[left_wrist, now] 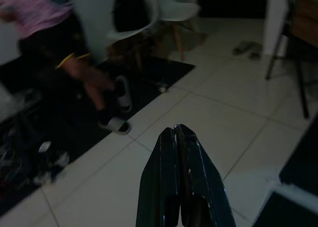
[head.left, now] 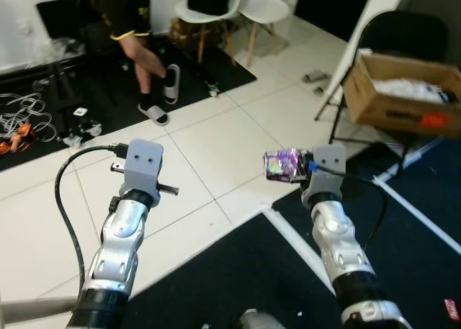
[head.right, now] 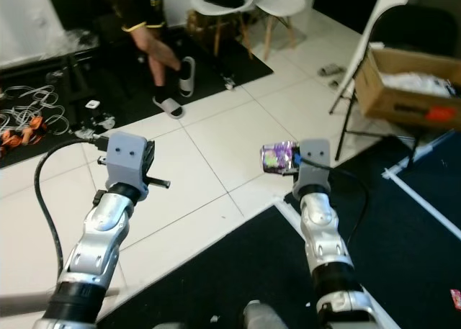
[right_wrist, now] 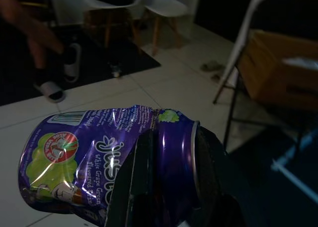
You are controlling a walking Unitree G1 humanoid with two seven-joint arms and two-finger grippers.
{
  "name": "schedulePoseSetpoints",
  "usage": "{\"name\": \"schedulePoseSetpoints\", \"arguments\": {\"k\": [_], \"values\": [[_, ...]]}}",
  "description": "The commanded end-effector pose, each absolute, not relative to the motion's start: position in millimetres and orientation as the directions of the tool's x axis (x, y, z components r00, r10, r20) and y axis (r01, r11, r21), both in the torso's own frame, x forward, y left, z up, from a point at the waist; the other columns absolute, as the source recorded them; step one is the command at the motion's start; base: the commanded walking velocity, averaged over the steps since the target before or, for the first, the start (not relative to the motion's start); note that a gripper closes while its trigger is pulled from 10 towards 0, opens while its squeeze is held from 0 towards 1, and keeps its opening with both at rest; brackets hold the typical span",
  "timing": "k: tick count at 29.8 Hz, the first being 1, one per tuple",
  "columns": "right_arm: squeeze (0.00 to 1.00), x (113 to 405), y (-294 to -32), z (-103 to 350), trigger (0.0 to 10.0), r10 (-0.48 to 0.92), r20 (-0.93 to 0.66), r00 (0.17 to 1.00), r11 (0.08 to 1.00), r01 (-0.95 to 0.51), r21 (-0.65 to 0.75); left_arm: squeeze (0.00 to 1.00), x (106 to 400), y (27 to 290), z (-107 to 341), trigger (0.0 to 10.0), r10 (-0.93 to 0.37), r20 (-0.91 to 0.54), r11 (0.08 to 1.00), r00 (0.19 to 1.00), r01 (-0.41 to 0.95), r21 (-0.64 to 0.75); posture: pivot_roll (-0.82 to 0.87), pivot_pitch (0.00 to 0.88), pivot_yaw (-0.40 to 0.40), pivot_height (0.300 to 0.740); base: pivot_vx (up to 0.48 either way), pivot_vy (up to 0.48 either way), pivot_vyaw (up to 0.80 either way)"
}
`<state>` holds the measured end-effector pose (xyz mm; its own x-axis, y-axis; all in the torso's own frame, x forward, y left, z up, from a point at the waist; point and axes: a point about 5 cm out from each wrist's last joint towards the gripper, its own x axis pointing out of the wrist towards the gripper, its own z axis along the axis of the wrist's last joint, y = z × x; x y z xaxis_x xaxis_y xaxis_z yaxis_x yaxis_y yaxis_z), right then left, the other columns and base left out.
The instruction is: Picking trash to rubbish bin
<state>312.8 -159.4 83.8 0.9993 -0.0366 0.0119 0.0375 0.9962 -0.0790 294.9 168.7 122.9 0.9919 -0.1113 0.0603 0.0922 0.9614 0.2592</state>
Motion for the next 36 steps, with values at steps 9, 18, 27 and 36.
{"name": "schedulePoseSetpoints", "arguments": {"k": [9, 18, 27, 36], "values": [[0.0, 305.1, -156.2, 72.1, 10.0, -0.093, -0.003, 0.996, 0.994, 0.092, -0.052, 0.0, 307.8, 179.5, 128.9, 10.0, -0.15, 0.039, 0.934, 0.988, 0.128, 0.332, 0.1, 0.019, 0.104, 0.74, 0.0, 0.0, -0.8], [0.0, 305.8, -153.4, 71.4, 10.0, -0.084, -0.003, 0.996, 0.995, 0.083, -0.055, 0.0, 308.2, 185.3, 127.1, 10.0, -0.065, 0.028, 0.971, 0.997, 0.057, 0.232, 0.11, 0.017, 0.088, 0.74, 0.0, 0.0, -0.8], [0.0, 307.1, -157.0, 71.7, 10.0, -0.074, -0.004, 0.997, 0.995, 0.073, -0.07, 0.0, 301.8, 185.3, 120.0, 10.0, -0.039, 0.023, 0.982, 0.999, 0.034, 0.185, 0.1, 0.029, 0.076, 0.74, 0.0, 0.0, -0.8], [0.0, 308.4, -161.1, 72.0, 10.0, -0.062, -0.01, 0.998, 0.994, 0.061, -0.088, 0.0, 301.1, 182.8, 120.0, 10.0, -0.019, 0.036, 0.989, 0.999, 0.013, 0.145, 0.08, 0.035, 0.058, 0.74, 0.0, 0.0, -0.8]]}}
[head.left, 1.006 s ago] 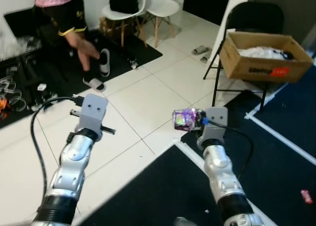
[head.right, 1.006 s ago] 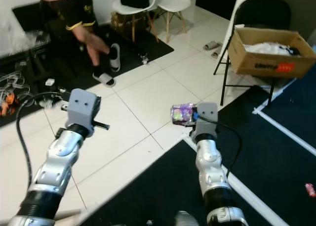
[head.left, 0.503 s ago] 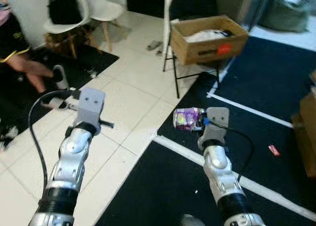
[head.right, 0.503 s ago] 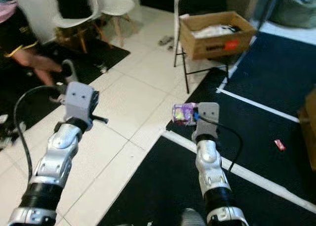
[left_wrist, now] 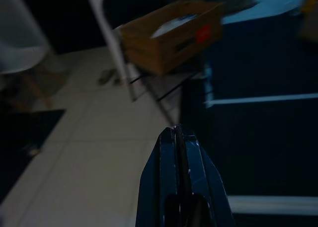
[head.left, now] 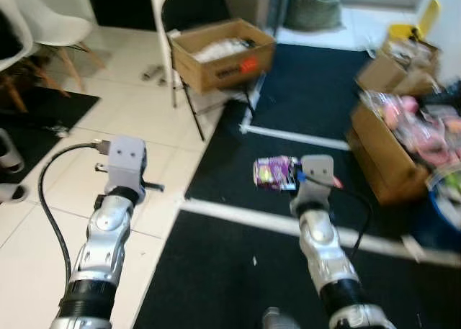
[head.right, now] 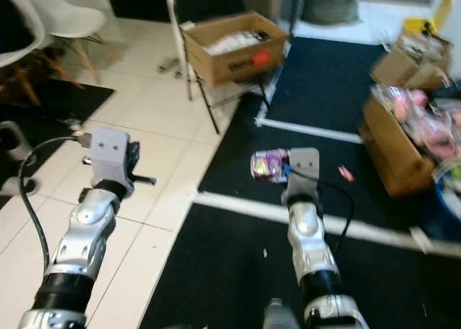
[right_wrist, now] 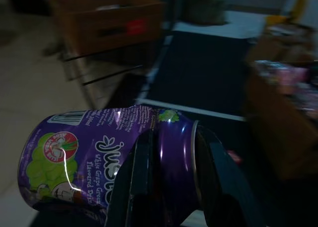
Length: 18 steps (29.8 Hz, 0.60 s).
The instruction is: Picking trash to rubbish bin
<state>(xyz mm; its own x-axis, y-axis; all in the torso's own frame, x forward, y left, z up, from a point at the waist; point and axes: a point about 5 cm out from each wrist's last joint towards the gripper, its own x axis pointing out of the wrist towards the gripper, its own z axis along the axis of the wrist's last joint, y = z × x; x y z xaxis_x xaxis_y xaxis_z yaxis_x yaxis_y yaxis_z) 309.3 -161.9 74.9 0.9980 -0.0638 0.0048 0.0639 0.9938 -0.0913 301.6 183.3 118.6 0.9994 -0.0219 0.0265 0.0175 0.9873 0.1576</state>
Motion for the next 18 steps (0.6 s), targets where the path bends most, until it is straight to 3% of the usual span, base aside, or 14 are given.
{"name": "schedulePoseSetpoints", "arguments": {"k": [1, 8, 15, 18], "values": [[0.0, 308.6, -161.2, 72.3, 10.0, -0.06, -0.01, 0.998, 0.994, 0.059, -0.089, 0.0, 300.8, 182.7, 119.5, 10.0, -0.015, 0.034, 0.989, 0.999, 0.01, 0.145, 0.08, 0.036, 0.057, 0.74, 0.0, 0.0, -0.8], [0.0, 310.8, -163.5, 74.4, 10.0, -0.048, -0.004, 0.999, 0.994, 0.047, -0.1, 0.0, 299.0, 180.9, 116.3, 10.0, -0.007, 0.031, 0.988, 0.999, 0.002, 0.155, 0.07, 0.04, 0.043, 0.74, 0.0, 0.0, -0.8], [0.0, 311.3, -156.9, 73.2, 10.0, 0.016, -0.019, 1.0, 0.994, -0.018, -0.107, 0.0, 297.0, 181.2, 117.0, 10.0, -0.002, 0.06, 0.988, 0.998, -0.008, 0.153, 0.07, 0.041, 0.034, 0.74, 0.0, 0.0, 0.0], [0.0, 311.4, -156.1, 72.7, 10.0, 0.025, -0.028, 0.999, 0.994, -0.028, -0.108, 0.0, 296.4, 180.8, 117.0, 10.0, 0.002, 0.062, 0.989, 0.998, -0.011, 0.15, 0.07, 0.042, 0.029, 0.74, 0.27, 0.0, 0.0]]}}
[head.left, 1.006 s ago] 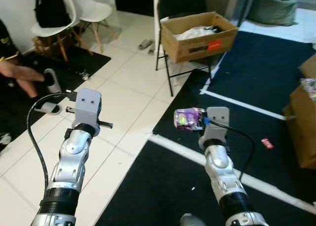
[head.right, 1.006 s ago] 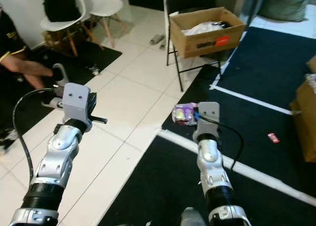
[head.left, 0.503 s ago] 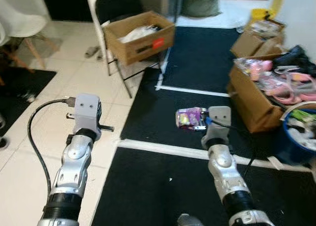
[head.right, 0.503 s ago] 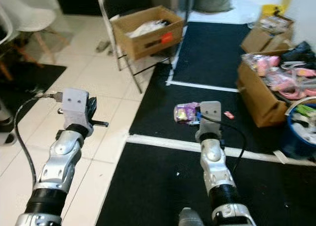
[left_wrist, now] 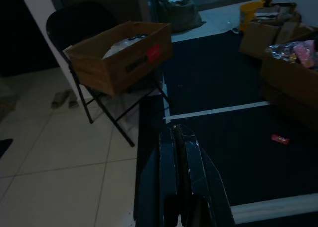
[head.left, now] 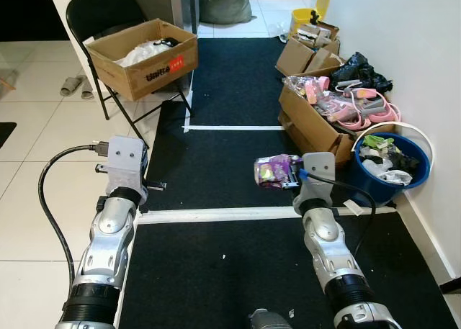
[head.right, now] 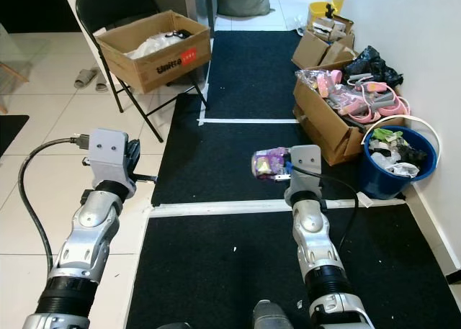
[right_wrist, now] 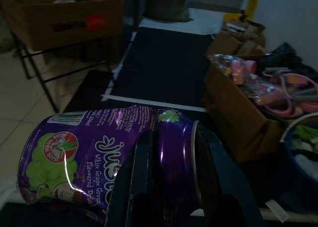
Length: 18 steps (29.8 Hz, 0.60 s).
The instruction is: Picking trash to rubbish bin
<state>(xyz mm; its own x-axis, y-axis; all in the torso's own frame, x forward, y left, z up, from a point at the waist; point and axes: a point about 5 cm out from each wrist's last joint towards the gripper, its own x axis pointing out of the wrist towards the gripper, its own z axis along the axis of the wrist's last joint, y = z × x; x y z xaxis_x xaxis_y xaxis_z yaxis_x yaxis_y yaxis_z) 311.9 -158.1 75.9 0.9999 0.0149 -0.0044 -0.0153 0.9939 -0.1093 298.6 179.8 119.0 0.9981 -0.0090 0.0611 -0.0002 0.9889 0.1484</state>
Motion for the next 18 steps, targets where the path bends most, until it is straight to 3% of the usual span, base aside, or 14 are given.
{"name": "schedulePoseSetpoints", "arguments": {"k": [1, 18], "values": [[0.0, 311.3, -156.1, 72.5, 10.0, 0.027, -0.03, 0.999, 0.994, -0.03, -0.108, 0.0, 296.2, 180.5, 116.9, 10.0, 0.002, 0.063, 0.989, 0.998, -0.012, 0.15, 0.07, 0.042, 0.028, 0.74, 0.3, 0.0, 0.0], [0.0, 312.8, -157.8, 71.1, 10.0, 0.042, -0.047, 0.998, 0.992, -0.047, -0.115, 0.0, 295.1, 180.9, 115.3, 10.0, 0.008, 0.065, 0.989, 0.998, -0.018, 0.145, 0.06, 0.029, 0.015, 0.74, 0.321, 0.0, 0.0]]}}
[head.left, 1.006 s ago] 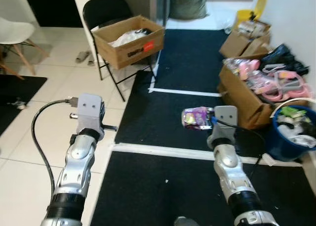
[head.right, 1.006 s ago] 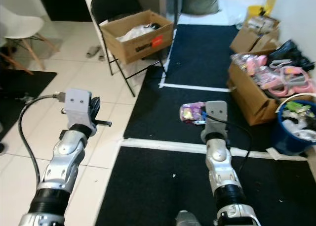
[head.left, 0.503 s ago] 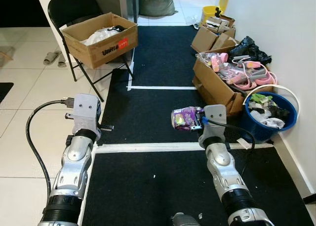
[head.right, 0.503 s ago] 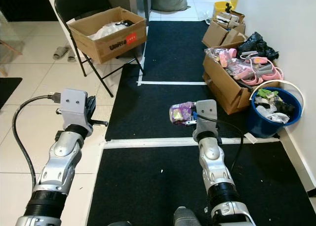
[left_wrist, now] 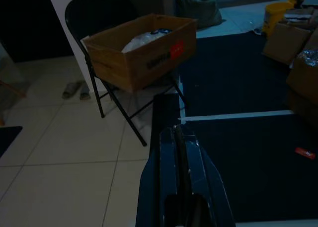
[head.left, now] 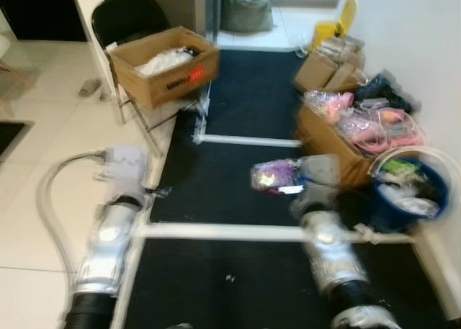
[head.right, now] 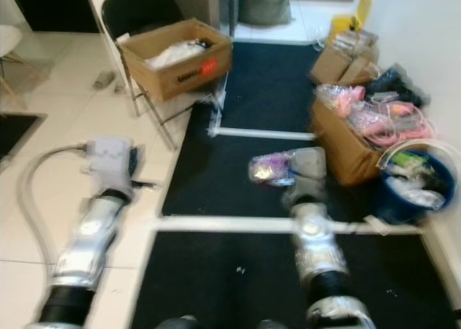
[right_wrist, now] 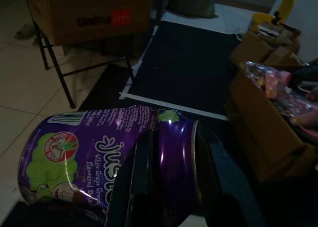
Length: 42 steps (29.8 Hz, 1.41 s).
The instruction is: Picking trash to rubbish bin
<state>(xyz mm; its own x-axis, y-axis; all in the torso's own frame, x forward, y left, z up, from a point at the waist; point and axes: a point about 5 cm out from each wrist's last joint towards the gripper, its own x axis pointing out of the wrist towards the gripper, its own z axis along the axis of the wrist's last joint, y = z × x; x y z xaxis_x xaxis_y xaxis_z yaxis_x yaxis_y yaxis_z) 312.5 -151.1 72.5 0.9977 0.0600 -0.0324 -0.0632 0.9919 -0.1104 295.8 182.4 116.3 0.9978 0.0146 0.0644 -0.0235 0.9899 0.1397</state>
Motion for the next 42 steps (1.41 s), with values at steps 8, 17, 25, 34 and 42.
{"name": "schedulePoseSetpoints", "arguments": {"k": [8, 17, 25, 34, 42], "values": [[0.0, 313.3, -159.5, 69.9, 10.0, 0.038, -0.057, 0.998, 0.992, -0.044, -0.117, 0.0, 294.6, 180.6, 114.5, 10.0, 0.007, 0.064, 0.989, 0.998, -0.017, 0.146, 0.06, 0.023, 0.011, 0.74, 0.331, 0.0, 0.0], [0.0, 313.4, -162.0, 69.2, 10.0, 0.017, -0.06, 0.998, 0.994, -0.024, -0.106, 0.0, 294.5, 180.5, 114.6, 10.0, 0.007, 0.065, 0.989, 0.998, -0.017, 0.148, 0.06, 0.021, 0.008, 0.74, 0.333, 0.0, -0.36], [0.0, 314.0, -162.4, 68.8, 10.0, 0.013, -0.066, 0.998, 0.994, -0.02, -0.107, 0.0, 295.5, 180.0, 115.5, 10.0, 0.004, 0.066, 0.989, 0.998, -0.014, 0.151, 0.07, 0.026, 0.005, 0.74, 0.331, 0.0, -0.63], [0.0, 315.2, -162.7, 69.0, 10.0, 0.008, -0.066, 0.998, 0.994, -0.015, -0.106, 0.0, 296.2, 180.3, 116.2, 10.0, 0.003, 0.068, 0.988, 0.998, -0.013, 0.152, 0.07, 0.025, 0.005, 0.74, 0.332, 0.0, -0.63], [0.0, 316.2, -163.4, 69.0, 10.0, 0.001, -0.068, 0.998, 0.994, -0.008, -0.104, 0.0, 298.0, 179.9, 117.7, 10.0, 0.0, 0.072, 0.988, 0.997, -0.011, 0.153, 0.07, 0.025, 0.004, 0.74, 0.331, 0.0, -0.63]]}}
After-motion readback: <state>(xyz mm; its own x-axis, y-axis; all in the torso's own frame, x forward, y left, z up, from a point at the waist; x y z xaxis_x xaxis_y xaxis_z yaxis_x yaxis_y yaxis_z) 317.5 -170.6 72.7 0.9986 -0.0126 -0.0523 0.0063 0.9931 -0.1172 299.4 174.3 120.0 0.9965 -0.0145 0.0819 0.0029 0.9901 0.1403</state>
